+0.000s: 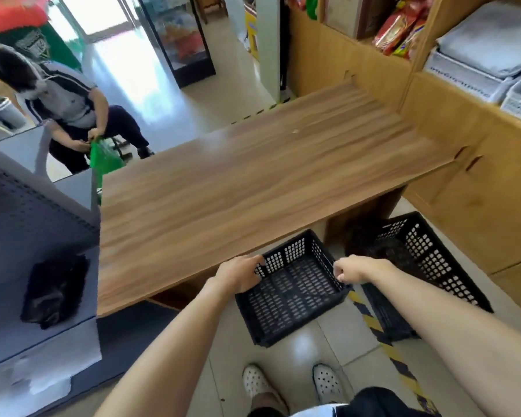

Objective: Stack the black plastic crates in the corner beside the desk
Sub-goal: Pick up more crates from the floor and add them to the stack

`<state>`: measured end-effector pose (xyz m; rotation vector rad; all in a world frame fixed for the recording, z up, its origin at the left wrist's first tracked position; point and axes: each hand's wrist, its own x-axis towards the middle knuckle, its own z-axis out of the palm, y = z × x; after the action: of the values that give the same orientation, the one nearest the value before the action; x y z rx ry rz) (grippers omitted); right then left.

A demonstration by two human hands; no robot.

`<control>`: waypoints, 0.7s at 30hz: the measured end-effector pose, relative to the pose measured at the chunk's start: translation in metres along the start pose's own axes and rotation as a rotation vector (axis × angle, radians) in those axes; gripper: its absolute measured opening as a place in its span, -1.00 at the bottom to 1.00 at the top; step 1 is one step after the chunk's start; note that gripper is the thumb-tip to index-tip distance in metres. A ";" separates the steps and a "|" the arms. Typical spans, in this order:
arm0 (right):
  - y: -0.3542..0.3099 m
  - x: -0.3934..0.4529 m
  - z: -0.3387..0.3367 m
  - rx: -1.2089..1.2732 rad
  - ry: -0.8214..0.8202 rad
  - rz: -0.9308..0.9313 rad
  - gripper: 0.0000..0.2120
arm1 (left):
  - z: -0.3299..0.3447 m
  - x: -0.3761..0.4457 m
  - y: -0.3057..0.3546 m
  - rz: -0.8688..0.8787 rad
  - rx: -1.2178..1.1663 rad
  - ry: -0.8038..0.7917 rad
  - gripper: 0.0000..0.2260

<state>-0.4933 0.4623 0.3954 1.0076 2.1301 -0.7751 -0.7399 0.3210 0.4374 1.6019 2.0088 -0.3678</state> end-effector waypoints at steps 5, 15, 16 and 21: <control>0.024 0.002 0.012 0.169 0.025 0.196 -0.75 | -0.013 0.054 -0.004 0.145 0.180 -0.151 -0.60; -0.054 0.054 0.045 0.638 0.134 0.314 -0.79 | -0.019 0.123 -0.038 0.377 0.169 -0.258 -0.59; -0.062 0.061 0.057 0.661 0.107 0.310 -0.77 | -0.009 0.127 -0.040 0.403 0.178 -0.267 -0.58; -0.079 0.084 0.122 0.715 0.040 0.420 -0.74 | 0.055 0.154 -0.051 0.405 0.149 -0.353 -0.52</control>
<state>-0.5631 0.3677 0.2754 1.7695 1.5822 -1.3330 -0.7987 0.4042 0.2992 1.8357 1.3850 -0.6042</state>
